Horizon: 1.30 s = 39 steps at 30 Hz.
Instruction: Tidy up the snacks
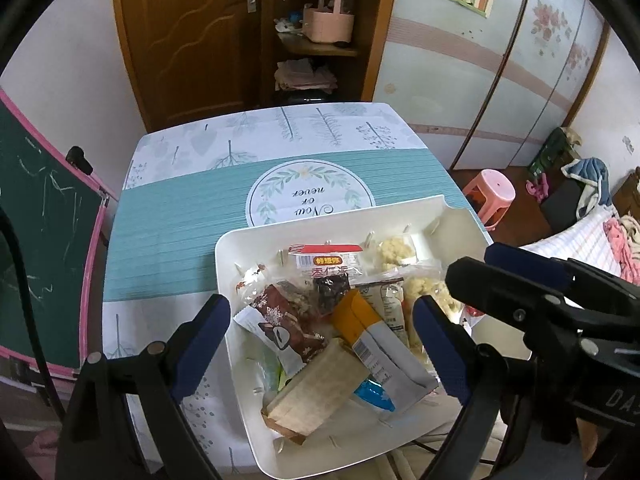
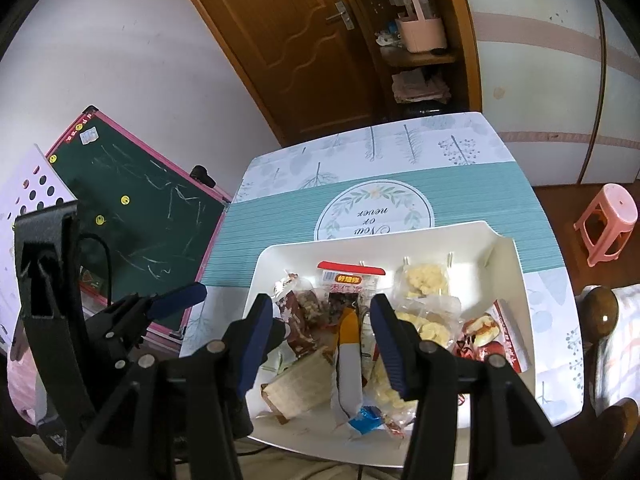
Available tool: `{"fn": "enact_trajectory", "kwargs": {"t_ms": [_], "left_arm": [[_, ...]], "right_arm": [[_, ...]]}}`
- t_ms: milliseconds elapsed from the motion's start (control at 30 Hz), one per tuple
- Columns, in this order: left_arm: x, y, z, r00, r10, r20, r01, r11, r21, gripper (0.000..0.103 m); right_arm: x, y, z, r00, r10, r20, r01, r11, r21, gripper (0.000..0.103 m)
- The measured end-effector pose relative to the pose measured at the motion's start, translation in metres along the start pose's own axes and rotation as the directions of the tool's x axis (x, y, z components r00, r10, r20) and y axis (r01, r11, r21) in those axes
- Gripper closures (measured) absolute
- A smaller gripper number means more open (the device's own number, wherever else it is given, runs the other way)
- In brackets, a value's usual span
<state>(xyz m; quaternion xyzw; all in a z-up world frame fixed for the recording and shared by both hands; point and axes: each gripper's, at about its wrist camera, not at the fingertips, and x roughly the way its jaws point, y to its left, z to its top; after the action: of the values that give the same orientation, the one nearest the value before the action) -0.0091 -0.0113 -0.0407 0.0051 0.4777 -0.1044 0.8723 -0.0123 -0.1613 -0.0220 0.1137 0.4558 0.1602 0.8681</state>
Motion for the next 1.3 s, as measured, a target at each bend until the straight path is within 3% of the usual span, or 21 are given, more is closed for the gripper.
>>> {"fn": "enact_trajectory", "kwargs": {"t_ms": [233,367,633,800,1300], "left_arm": [[-0.015,-0.002,0.002,0.996,0.072,0.053,-0.072,0.997,-0.019,0.011],[-0.027,-0.007,0.0,0.985,0.142,0.099,-0.138,0.989,-0.042,0.01],[-0.04,0.005,-0.003,0.97,0.202,0.133,-0.186,0.974,-0.127,0.01],[-0.045,0.012,-0.005,0.966,0.213,0.144,-0.187,0.967,-0.171,0.01],[-0.049,0.007,-0.006,0.961,0.226,0.162,-0.197,0.964,-0.176,0.01]], "right_arm": [[-0.014,0.006,0.001,0.994,-0.087,0.064,0.089,0.995,-0.041,0.052],[-0.024,0.014,0.002,0.985,-0.131,0.114,0.14,0.988,-0.071,0.051],[-0.04,0.019,0.001,0.968,-0.174,0.182,0.191,0.978,-0.08,0.051],[-0.038,0.019,0.0,0.969,-0.18,0.169,0.197,0.977,-0.087,0.051],[-0.032,0.019,-0.002,0.976,-0.165,0.14,0.179,0.979,-0.097,0.051]]}}
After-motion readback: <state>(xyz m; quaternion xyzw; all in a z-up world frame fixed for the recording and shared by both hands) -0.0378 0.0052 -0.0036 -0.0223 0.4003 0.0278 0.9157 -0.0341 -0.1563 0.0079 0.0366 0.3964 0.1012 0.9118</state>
